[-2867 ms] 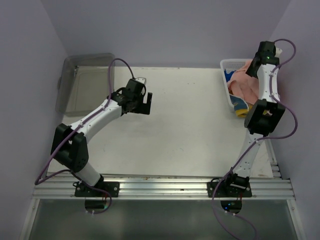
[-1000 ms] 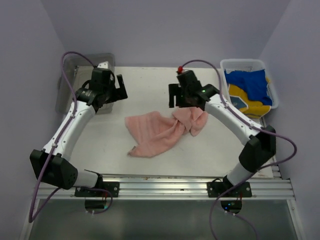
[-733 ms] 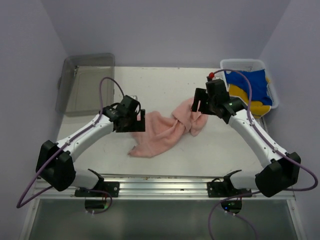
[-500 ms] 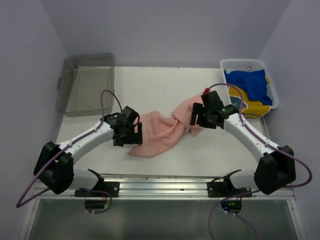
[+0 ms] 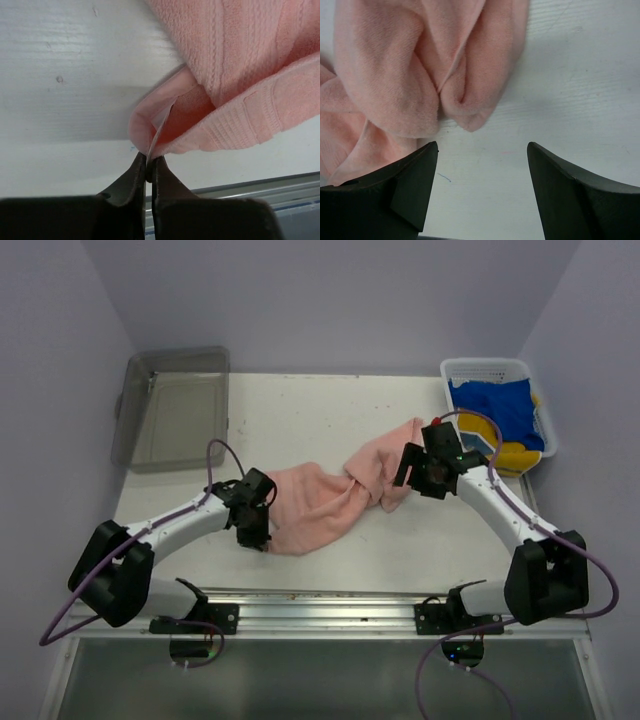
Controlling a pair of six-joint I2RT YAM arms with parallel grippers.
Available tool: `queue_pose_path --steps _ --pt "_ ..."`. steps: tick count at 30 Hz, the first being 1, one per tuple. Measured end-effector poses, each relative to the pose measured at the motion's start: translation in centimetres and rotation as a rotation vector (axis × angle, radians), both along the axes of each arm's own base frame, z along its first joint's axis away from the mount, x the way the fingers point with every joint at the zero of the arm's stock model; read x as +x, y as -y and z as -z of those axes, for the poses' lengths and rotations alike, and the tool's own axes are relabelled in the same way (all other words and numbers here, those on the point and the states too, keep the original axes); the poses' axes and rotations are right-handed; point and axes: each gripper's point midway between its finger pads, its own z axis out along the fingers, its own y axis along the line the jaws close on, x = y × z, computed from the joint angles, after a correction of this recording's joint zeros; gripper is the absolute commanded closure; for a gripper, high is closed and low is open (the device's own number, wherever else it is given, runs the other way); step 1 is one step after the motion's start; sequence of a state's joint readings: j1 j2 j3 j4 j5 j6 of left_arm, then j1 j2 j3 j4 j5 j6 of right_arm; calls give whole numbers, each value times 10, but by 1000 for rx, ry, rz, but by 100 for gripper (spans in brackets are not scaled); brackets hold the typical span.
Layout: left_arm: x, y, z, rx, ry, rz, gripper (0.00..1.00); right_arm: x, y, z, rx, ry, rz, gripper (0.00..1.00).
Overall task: Roll the towels
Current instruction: Move the towel to the center of the board, then flatten the towel
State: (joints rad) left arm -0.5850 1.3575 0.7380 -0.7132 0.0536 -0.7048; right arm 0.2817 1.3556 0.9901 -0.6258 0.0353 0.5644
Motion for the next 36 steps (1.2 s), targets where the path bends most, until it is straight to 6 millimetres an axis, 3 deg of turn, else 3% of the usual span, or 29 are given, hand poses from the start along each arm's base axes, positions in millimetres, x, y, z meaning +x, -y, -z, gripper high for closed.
queue_pose_path --steps 5,11,21,22,23,25,27,29,31,33,36 --pt "22 -5 -19 59 76 -18 100 -4 12 19 -5 -41 39 26" --pt "52 -8 -50 69 192 -64 100 -4 -5 38 -3 -71 -2 27" --pt "58 -11 -60 79 214 -77 100 -5 -34 89 -5 -158 -52 41" --pt "59 -10 -61 78 216 -77 100 -4 -34 90 -11 -159 -52 45" --pt "60 -11 -62 77 217 -78 100 -1 -35 90 -10 -150 -50 67" --pt "64 -11 -64 74 221 -80 100 5 -35 91 -20 -140 -45 97" --pt "70 -13 -68 67 224 -85 100 12 -33 91 -38 -141 -37 100" --pt "83 -16 -76 56 235 -97 100 24 -31 82 -46 -122 -26 100" --pt "107 -21 -95 39 271 -121 100 47 -28 57 -43 -74 -15 100" --pt "147 -26 -130 18 353 -151 100 81 -24 16 -28 14 9 100" --pt "212 -26 -196 -13 513 -174 100 141 -7 -82 3 236 61 100"
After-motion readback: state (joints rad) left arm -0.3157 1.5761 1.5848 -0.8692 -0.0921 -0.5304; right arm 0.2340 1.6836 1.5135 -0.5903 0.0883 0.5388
